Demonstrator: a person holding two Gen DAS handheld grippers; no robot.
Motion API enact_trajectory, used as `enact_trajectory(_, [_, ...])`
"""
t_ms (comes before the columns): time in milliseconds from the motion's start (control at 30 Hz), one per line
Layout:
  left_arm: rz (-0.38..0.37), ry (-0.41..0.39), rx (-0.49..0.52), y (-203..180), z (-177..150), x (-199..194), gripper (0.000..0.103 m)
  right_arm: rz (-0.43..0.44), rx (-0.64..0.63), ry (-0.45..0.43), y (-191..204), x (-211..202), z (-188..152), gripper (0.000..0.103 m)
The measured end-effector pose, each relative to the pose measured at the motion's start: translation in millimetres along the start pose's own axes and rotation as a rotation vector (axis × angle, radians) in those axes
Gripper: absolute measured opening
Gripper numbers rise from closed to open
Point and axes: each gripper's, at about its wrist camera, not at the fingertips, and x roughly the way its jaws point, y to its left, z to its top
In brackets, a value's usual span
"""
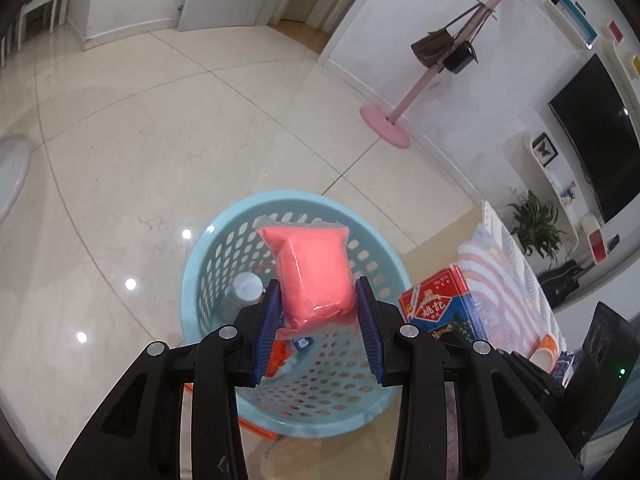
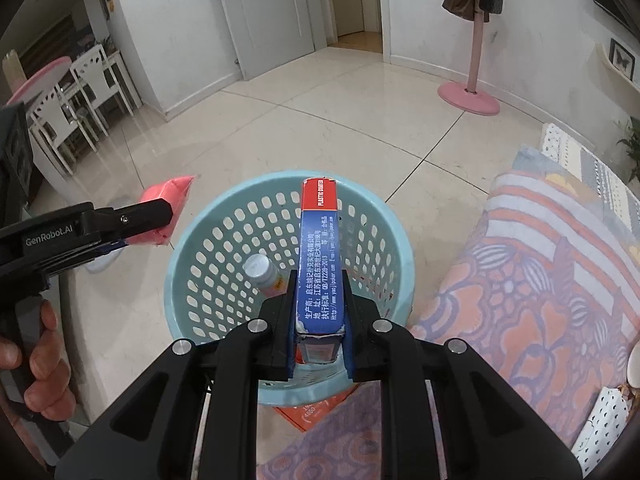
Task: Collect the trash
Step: 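Carry pink packet and blue box to the basket and release both, then move both tools back to the bed toward the clear bottle and dotted bag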
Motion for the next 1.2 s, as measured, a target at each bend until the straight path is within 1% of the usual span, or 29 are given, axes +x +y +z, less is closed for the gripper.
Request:
enact_trajectory(33, [-0.002,0.006,-0.002,1,-1,1,0.037,-0.005,0.003,0.005,1,3,0,0.016])
enact_trajectory(67, [-0.005,0.012,-0.012,3,-1,1,0.042,-0.003,0.005,0.014,4,4,-1,0.016])
enact_trajectory(100, [-0.012,0.012,-0.019,5,0,2,0.048,0.006,0.007,0.023,4,7,-1,0.016])
enact_trajectory(167, [-0.017,0.001,-0.034,6,0,0,0.056,0.004,0.006,0.032,5,9,-2,0.017])
enact_trajectory(200, [-0.015,-0.006,-0.035,5,1,-2,0.060,0.004,0.005,0.034,5,10,-2,0.020])
enact_trajectory(267, [-0.020,-0.020,-0.036,4,1,-5,0.061,0.001,0.011,0.027,4,8,-4,0.029])
enact_trajectory(333, [-0.022,-0.027,-0.034,2,2,-7,0.063,0.005,0.026,0.008,0,4,-5,0.045])
enact_trajectory(400, [-0.021,-0.035,-0.034,0,2,-9,0.066,0.008,0.036,-0.005,-3,0,-6,0.045])
enact_trajectory(667, [-0.039,-0.068,-0.015,-12,2,-16,0.066,0.013,0.053,-0.013,-9,-9,-8,0.045])
enact_trajectory(867, [-0.056,-0.099,-0.007,-22,3,-23,0.066,0.013,0.054,-0.047,-13,-27,-4,0.045])
enact_trajectory(933, [-0.065,-0.115,0.000,-28,4,-28,0.066,0.009,0.056,-0.065,-17,-39,-3,0.045])
enact_trajectory(1033, [-0.099,-0.146,0.023,-43,3,-36,0.066,-0.005,0.069,-0.098,-27,-63,-3,0.045])
enact_trajectory(1100, [-0.131,-0.170,0.055,-57,0,-41,0.066,-0.021,0.075,-0.117,-36,-79,-6,0.045])
enact_trajectory(1200, [-0.172,-0.188,0.117,-84,-9,-44,0.066,-0.069,0.091,-0.157,-57,-114,-11,0.046])
